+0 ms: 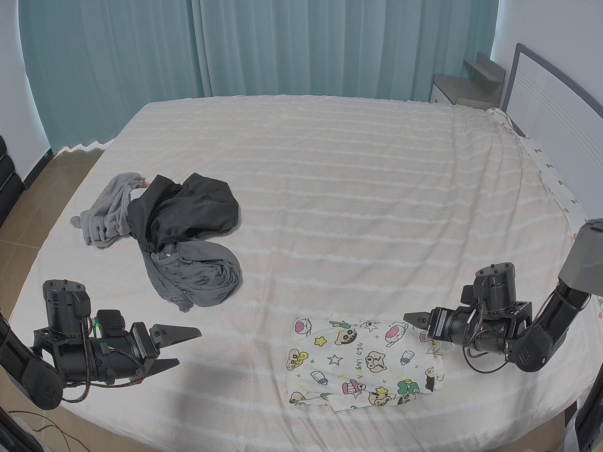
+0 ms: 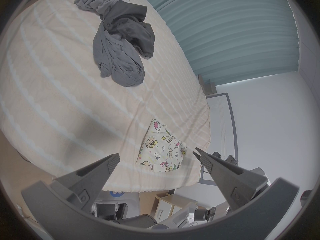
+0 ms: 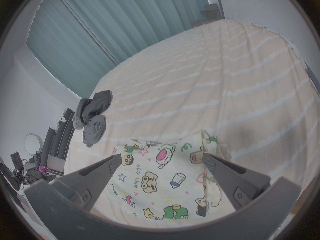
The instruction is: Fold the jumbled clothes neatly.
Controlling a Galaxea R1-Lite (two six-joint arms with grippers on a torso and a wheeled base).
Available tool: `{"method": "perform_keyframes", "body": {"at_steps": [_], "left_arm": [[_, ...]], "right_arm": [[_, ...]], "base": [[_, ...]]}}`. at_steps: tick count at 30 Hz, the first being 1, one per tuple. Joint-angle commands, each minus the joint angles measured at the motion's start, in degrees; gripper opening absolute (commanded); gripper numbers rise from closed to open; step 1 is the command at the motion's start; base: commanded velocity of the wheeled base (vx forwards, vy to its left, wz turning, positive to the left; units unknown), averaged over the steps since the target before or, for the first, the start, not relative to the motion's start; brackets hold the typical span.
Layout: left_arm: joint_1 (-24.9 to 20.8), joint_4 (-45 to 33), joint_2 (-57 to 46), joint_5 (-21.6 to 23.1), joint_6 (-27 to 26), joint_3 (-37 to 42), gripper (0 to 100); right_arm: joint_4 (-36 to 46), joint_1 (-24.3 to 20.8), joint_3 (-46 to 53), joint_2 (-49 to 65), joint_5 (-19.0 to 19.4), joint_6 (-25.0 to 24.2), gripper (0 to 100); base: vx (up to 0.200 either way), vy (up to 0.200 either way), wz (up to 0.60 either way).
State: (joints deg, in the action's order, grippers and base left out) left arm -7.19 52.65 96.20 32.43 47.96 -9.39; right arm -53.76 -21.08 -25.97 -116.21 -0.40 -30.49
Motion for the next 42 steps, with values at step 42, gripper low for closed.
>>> {"method": "perform_keyframes", "body": {"at_steps": [42], "left_arm": [[-0.19,0.87,3.47,-0.08,-0.41,0.42,100]], "right_arm": [[-0.03,4.91,-8.14,-13.51,2.51,0.78,100]], "base": [[0.000,0.000,0.00]]}}
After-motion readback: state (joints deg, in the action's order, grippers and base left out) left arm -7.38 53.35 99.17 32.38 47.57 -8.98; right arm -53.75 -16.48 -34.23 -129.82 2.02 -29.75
